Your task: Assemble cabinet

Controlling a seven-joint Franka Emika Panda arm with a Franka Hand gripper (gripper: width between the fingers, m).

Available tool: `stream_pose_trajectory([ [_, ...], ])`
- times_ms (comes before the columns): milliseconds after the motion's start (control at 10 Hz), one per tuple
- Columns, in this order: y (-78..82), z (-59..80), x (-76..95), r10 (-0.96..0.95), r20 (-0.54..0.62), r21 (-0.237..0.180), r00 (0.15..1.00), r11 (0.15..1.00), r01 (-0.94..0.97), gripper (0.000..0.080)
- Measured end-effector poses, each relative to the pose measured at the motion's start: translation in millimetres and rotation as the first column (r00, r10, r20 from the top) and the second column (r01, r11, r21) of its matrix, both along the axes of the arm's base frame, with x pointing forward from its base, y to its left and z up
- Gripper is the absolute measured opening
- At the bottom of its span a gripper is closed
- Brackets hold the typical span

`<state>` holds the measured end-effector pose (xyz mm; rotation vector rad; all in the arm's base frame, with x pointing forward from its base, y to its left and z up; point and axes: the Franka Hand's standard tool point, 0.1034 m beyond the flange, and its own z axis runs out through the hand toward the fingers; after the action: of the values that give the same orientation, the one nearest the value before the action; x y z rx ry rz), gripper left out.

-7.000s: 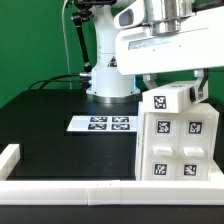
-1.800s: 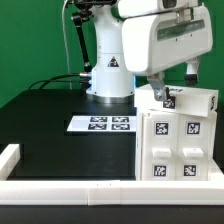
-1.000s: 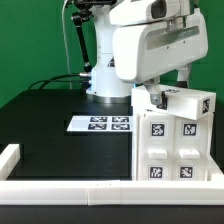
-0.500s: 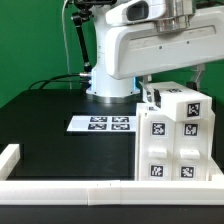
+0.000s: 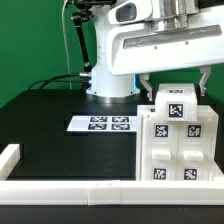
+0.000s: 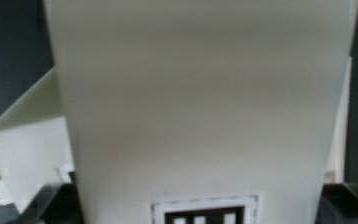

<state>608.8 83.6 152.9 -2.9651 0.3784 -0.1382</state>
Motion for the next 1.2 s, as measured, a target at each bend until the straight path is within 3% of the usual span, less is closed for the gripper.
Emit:
stream_pose_trajectory([
  [400,0.2,-0.1,0.4,-0.269,-0.037,0.031,0.962,0.962,0.271,0.0557],
  [700,3.0,-0.2,-3.1,-0.576,-0.089,0.068,0.812,0.810,0.582,0.0557],
  [1000,5.7,-0.1,-3.3,-0.747,-0.165,0.092,0.644,0.638,0.764,0.0557],
  [1200,6.5,0.0,-2.9,-0.796,-0.186,0.090,0.576,0.570,0.817,0.0557],
])
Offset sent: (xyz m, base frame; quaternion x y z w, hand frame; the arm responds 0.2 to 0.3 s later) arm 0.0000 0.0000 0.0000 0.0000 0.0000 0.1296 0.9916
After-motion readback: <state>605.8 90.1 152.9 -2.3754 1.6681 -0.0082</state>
